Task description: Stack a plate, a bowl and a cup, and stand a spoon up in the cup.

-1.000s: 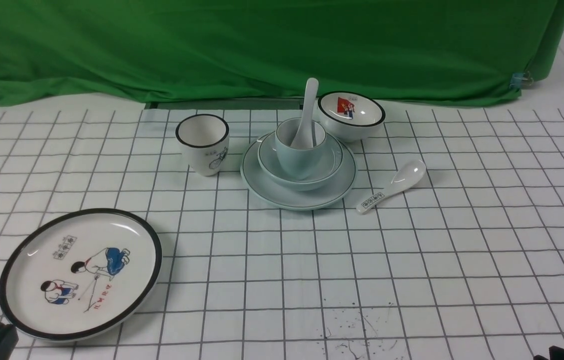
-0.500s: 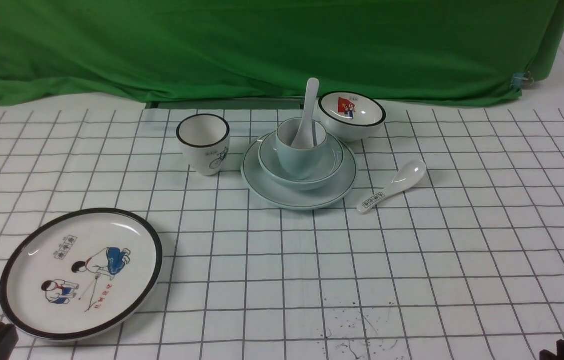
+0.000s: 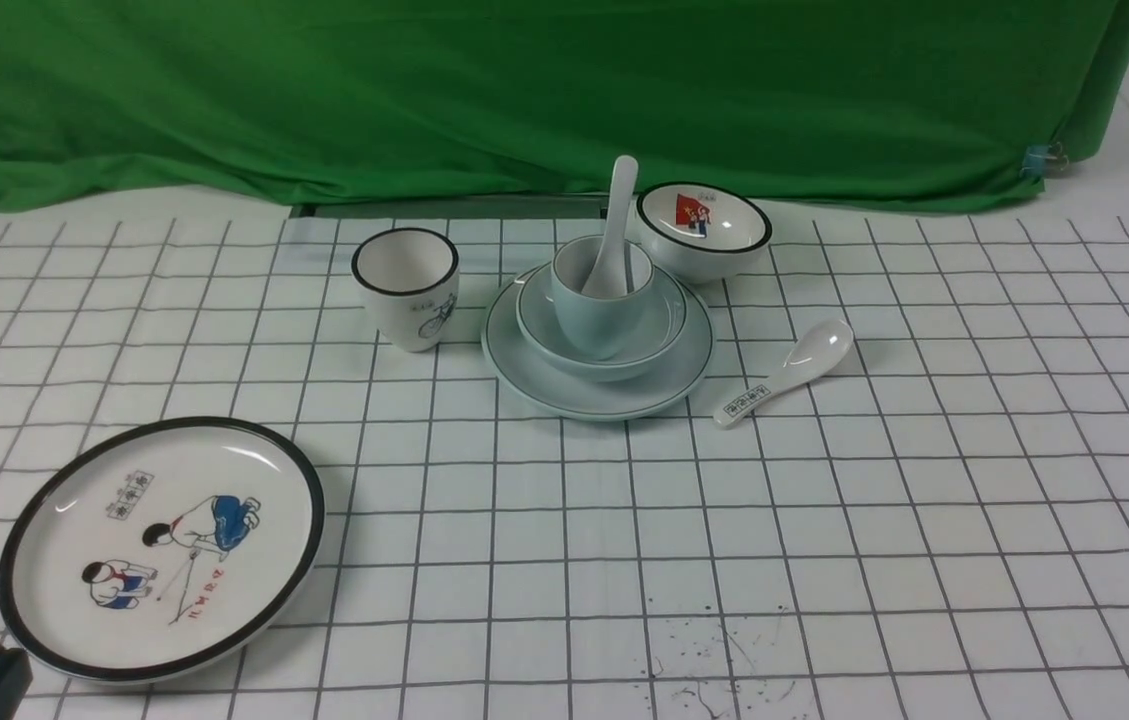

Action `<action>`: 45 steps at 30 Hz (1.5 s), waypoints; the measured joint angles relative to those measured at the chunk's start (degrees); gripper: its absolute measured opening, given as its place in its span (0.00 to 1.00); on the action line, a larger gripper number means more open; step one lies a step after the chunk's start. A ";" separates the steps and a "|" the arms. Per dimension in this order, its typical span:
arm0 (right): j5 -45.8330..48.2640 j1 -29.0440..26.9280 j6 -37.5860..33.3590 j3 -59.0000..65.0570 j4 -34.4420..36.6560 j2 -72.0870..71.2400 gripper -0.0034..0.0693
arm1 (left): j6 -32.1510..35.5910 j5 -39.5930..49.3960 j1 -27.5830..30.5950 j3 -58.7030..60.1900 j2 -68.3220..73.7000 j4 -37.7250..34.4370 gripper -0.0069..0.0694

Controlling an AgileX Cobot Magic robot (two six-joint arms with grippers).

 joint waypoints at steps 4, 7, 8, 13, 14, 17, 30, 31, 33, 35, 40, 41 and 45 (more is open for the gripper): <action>0.14 -0.10 0.05 0.00 0.00 0.00 0.36 | 0.00 0.00 0.00 0.00 0.01 0.00 0.05; 0.47 0.86 0.05 0.00 0.00 0.00 0.37 | 0.00 0.00 0.00 0.00 -0.02 0.00 0.05; 0.47 1.06 0.05 0.00 0.00 0.00 0.37 | 0.00 0.00 0.00 0.00 0.01 0.00 0.05; 0.47 1.26 0.05 0.00 0.00 0.00 0.37 | 0.00 0.00 0.00 0.00 -0.02 0.00 0.05; 0.53 1.33 0.05 0.00 0.00 0.00 0.37 | 0.00 0.00 0.00 0.00 -0.02 0.00 0.05; 0.65 1.50 0.05 0.00 0.00 0.00 0.37 | 0.00 0.00 0.00 0.00 -0.02 0.00 0.05; 0.65 1.50 0.05 0.00 0.00 0.00 0.38 | 0.00 0.00 0.00 0.00 -0.02 0.00 0.05; 0.65 1.50 0.05 0.00 0.00 0.00 0.38 | 0.00 0.00 0.00 0.00 -0.02 0.00 0.05; 0.65 1.50 0.05 0.00 0.00 0.00 0.38 | 0.00 0.00 0.00 0.00 -0.02 0.00 0.05; 0.65 1.50 0.05 0.00 0.00 0.00 0.38 | 0.00 0.00 0.00 0.00 -0.02 0.00 0.05; 0.65 1.50 0.05 0.00 0.00 0.00 0.38 | 0.00 0.00 0.07 0.00 -0.02 0.00 0.05; 0.65 1.50 0.05 0.00 0.00 0.00 0.38 | 0.00 0.00 0.49 0.00 -0.02 0.00 0.05; 0.65 1.50 0.05 0.00 0.00 0.00 0.38 | 0.05 0.00 4.45 0.00 -0.02 0.00 0.05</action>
